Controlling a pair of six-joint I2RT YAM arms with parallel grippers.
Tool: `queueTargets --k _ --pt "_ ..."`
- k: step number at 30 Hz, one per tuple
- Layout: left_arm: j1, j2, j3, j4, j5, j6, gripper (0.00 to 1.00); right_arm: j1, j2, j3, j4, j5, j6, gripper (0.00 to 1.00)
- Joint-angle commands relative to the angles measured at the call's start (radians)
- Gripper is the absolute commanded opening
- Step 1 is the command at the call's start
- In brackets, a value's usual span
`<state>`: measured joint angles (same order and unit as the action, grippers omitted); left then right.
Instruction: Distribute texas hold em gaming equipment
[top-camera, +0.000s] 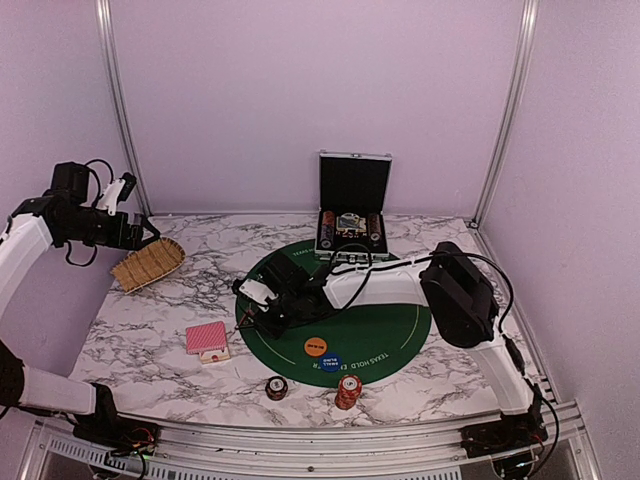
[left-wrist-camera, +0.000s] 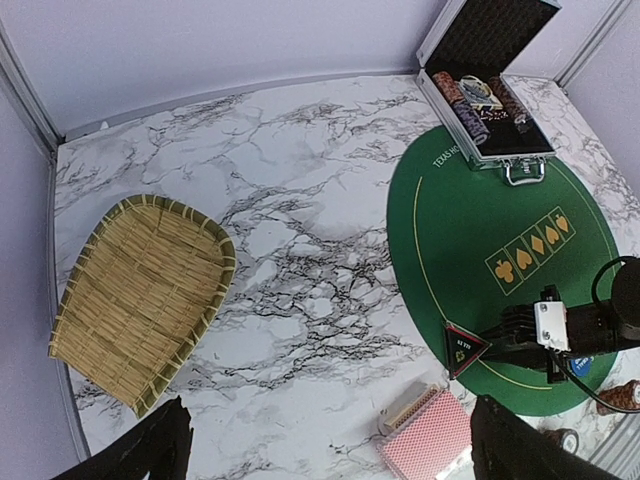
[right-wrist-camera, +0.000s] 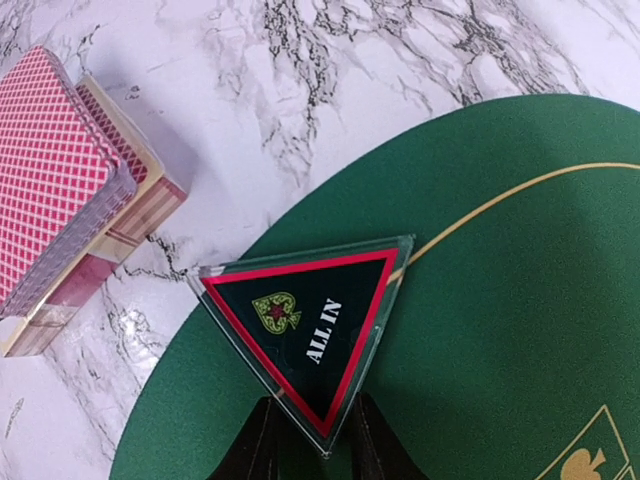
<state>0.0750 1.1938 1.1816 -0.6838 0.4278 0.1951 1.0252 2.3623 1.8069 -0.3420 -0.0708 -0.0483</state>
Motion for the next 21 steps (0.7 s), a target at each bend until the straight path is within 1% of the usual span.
queueTargets --k 1,2,3,6,8,11,14,17,21 --pt "0.005 -0.024 -0.008 -0.039 0.005 0.016 0.99 -0.019 0.020 0.051 -0.001 -0.012 0.024 0.27" --pt "0.005 -0.025 -0.010 -0.040 0.008 0.018 0.99 -0.019 0.013 0.052 -0.008 -0.016 0.025 0.29" --pt "0.005 -0.025 -0.012 -0.041 0.009 0.020 0.99 -0.019 0.002 0.048 -0.015 -0.015 0.029 0.34" --pt "0.005 -0.026 -0.018 -0.044 0.015 0.024 0.99 -0.022 -0.055 0.016 -0.040 0.020 0.035 0.54" --pt "0.005 -0.025 -0.020 -0.045 0.017 0.026 0.99 -0.022 -0.109 -0.035 -0.044 0.048 0.042 0.62" --pt "0.004 -0.026 -0.022 -0.046 0.024 0.027 0.99 -0.024 -0.198 -0.122 -0.055 0.082 0.071 0.67" --pt "0.004 -0.025 -0.022 -0.047 0.034 0.026 0.99 -0.025 -0.256 -0.211 -0.074 0.118 0.091 0.68" --pt "0.005 -0.025 -0.018 -0.048 0.035 0.027 0.99 -0.026 -0.292 -0.299 -0.090 0.119 0.108 0.69" --pt "0.005 -0.025 -0.014 -0.053 0.033 0.029 0.99 -0.024 -0.324 -0.364 -0.105 0.111 0.125 0.74"
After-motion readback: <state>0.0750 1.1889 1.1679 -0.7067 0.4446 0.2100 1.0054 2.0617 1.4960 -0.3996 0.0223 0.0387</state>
